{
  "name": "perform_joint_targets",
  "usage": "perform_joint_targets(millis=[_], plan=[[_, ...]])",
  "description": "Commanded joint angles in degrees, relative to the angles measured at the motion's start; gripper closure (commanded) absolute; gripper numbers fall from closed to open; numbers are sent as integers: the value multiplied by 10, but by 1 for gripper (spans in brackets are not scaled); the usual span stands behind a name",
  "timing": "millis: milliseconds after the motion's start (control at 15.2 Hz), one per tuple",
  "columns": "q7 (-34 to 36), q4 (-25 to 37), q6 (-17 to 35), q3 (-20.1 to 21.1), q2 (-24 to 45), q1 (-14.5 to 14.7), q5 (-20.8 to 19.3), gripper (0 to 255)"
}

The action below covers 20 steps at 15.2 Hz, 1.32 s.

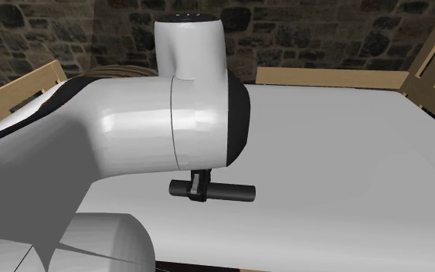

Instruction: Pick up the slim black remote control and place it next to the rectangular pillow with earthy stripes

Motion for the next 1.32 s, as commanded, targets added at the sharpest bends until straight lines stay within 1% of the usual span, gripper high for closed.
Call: perform_joint_targets(millis=[0, 594, 1254], plan=[[-2, 5, -12, 14, -9, 1, 14, 255], [-11, 44, -87, 92, -48, 15, 91, 255], [-14, 103, -155, 162, -62, 39, 159, 255]])
